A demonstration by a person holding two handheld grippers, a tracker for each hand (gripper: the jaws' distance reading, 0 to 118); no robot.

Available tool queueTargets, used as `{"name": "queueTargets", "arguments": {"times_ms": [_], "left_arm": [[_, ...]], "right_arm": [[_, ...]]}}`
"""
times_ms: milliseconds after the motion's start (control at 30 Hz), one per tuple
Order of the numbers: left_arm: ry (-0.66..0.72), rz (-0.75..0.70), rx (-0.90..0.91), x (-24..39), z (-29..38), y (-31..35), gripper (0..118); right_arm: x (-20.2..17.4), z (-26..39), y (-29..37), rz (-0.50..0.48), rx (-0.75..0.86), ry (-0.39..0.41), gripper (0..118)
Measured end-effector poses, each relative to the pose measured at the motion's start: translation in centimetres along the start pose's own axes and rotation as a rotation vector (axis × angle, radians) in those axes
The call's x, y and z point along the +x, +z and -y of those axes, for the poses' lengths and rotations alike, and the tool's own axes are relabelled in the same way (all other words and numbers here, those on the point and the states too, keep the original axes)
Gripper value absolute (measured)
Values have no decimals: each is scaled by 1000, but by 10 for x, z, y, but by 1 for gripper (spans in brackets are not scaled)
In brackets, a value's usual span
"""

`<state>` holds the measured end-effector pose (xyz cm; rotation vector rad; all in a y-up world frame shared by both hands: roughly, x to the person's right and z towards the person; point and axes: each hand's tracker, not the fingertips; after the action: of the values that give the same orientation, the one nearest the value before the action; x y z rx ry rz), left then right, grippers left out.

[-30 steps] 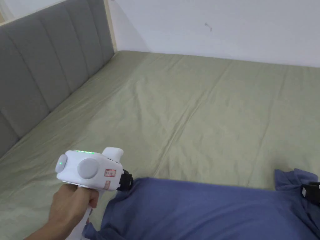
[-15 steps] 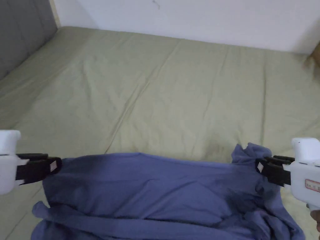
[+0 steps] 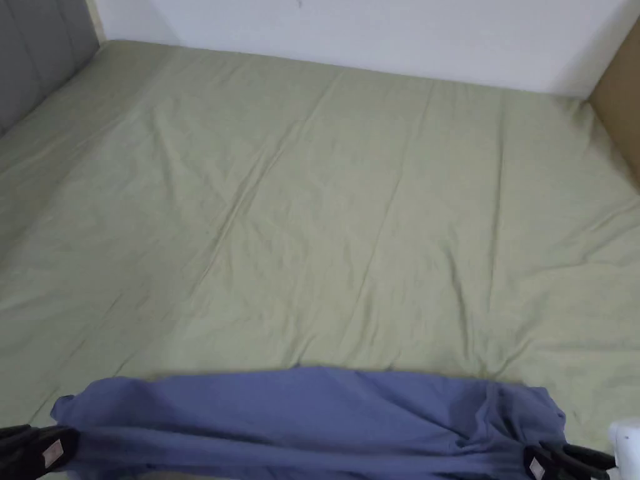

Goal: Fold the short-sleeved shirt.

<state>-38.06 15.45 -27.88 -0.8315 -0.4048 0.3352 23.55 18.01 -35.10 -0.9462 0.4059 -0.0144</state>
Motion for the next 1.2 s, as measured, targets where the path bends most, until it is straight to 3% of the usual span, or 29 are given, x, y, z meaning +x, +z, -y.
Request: {"name": "queueTargets", "arguments": {"times_ms": [267,500,533,567,600,633,667,700,733,867,967,1067,1133,1167,1200], "left_arm": [[-10,-3,-52,-8,20,-9,3],[8,-53,-71,-16,24,-24,3],[4,-63,-72,-16,24,-27,4],[8,-73,-81,-15,22,-29,11],[13,-105,-85,-13,21,-29,28],[2,-146,-54,-11,20,-25,55],[-8,-166,-26,-11,17,-20,86],[-19,-199,9,-8,13,-12,98],[-25,-226,63,-5,7,-1,101],[-93,-329,363,32,-30,50,101],[-227,-316,559,85,-62,77,94],[-366,-250,661,134,-79,92,55],[-449,-228,727,164,-83,96,48],[-473,-228,745,175,-83,97,30],[-485,-238,766,182,-81,96,16]], "right_arm": [[27,19,-15,11,-55,-46,6],[31,23,-39,57,-84,-10,7],[31,23,-41,64,-83,-8,12],[32,23,-42,65,-90,-10,41],[26,22,-40,69,-100,-17,76],[23,21,-36,73,-104,-12,105],[21,21,-29,106,-85,-2,112],[21,19,-14,140,-16,6,112],[18,15,1,145,26,3,112],[4,-19,73,248,335,-67,112],[-33,-42,122,291,643,-51,112],[-90,-61,156,274,827,6,110],[-121,-68,166,319,875,55,109],[-134,-67,167,336,900,91,102],[-147,-65,168,364,926,119,85]]}}
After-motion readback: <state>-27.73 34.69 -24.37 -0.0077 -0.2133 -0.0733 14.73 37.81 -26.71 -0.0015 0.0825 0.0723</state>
